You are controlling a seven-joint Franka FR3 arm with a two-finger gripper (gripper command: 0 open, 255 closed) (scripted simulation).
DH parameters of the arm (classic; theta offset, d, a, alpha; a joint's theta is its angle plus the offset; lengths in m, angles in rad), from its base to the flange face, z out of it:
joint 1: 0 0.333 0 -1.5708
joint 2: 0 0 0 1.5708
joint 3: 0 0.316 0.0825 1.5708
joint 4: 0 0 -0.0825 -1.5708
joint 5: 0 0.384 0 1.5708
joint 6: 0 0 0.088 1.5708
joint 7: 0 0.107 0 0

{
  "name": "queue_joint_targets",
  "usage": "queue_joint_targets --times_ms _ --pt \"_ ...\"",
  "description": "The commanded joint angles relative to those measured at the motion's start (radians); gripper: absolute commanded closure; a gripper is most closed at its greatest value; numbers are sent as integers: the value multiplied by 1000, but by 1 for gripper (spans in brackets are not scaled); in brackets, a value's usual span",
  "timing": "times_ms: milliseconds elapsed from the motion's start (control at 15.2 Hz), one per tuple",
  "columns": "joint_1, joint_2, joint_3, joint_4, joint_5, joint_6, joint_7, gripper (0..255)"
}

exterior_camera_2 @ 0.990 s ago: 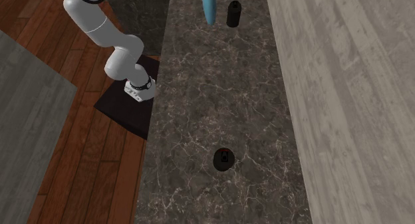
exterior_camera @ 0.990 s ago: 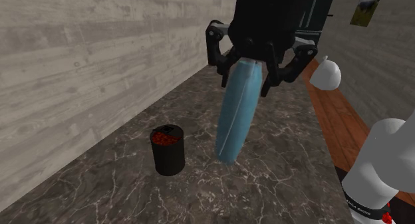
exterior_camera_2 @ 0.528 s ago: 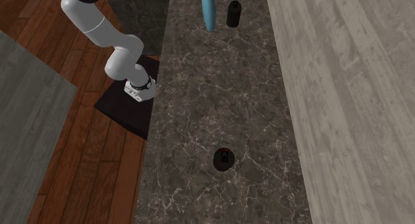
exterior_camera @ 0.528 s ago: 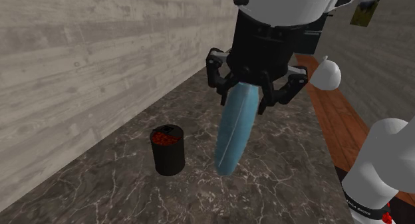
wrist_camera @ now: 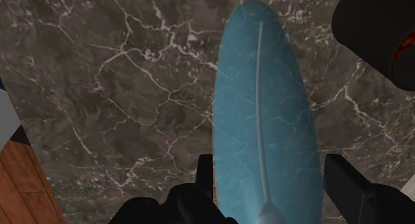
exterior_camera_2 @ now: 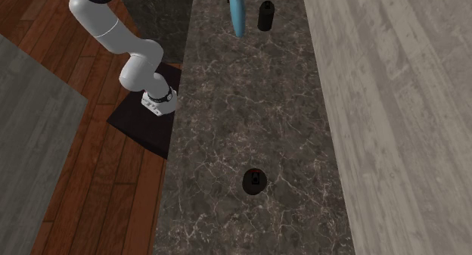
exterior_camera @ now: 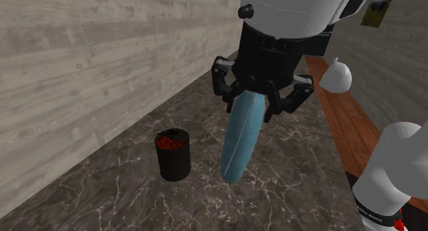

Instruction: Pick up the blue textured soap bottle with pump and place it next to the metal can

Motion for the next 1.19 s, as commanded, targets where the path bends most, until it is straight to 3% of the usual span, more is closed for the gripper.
queue_joint_targets --times_ms 0,330,594,1122 --pt "0 0 0 0 0 0 0 0" --pt "0 0 0 0 0 0 0 0" --pt "-19 80 74 192 -46 -144 36 0" --pt "-18 80 74 192 -46 -144 36 0"
